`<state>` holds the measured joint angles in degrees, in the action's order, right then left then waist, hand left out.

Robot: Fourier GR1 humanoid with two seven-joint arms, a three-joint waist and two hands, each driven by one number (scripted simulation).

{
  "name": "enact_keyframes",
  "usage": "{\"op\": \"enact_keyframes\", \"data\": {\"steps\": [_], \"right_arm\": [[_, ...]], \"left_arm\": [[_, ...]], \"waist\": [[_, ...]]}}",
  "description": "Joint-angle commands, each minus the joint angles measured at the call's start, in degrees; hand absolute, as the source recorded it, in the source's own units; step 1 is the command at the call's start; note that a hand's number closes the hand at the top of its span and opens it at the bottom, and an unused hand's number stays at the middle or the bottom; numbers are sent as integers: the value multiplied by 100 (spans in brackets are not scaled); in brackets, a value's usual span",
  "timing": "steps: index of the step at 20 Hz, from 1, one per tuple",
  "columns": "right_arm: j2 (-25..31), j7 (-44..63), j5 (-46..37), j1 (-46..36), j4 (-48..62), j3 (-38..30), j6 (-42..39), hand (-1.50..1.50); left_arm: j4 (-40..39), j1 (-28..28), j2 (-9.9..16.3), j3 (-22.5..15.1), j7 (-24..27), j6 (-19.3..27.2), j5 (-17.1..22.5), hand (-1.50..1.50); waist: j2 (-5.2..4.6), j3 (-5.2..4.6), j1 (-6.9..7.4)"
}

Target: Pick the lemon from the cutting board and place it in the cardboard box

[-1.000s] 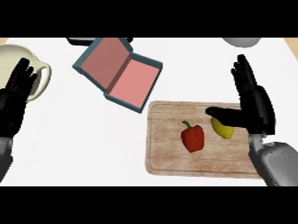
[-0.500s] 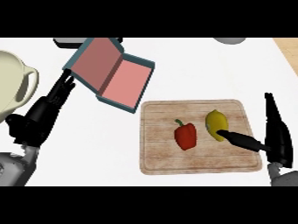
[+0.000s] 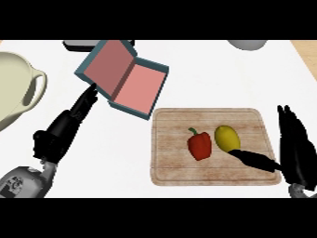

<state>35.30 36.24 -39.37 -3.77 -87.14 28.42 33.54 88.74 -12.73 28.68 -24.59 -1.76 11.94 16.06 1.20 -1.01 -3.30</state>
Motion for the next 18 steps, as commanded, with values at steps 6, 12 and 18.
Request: {"op": "enact_keyframes", "data": {"steps": [6,12,18], "right_arm": [[-355,3253,-317,-620,-2258,612,-2686,-150],[-1080,4730,-415,-1133,-2879,569,-3619,-150],[-1323,4592,-394,-1088,-2784,72,-3919,-150]], "left_arm": [[-200,-149,-227,-109,117,-42,-157,0],[-199,-282,-530,-245,8,-29,-312,0],[-47,-105,-378,-61,72,-192,-362,0]], "waist": [[-58,52,175],[-97,84,293],[-101,93,332]]}}
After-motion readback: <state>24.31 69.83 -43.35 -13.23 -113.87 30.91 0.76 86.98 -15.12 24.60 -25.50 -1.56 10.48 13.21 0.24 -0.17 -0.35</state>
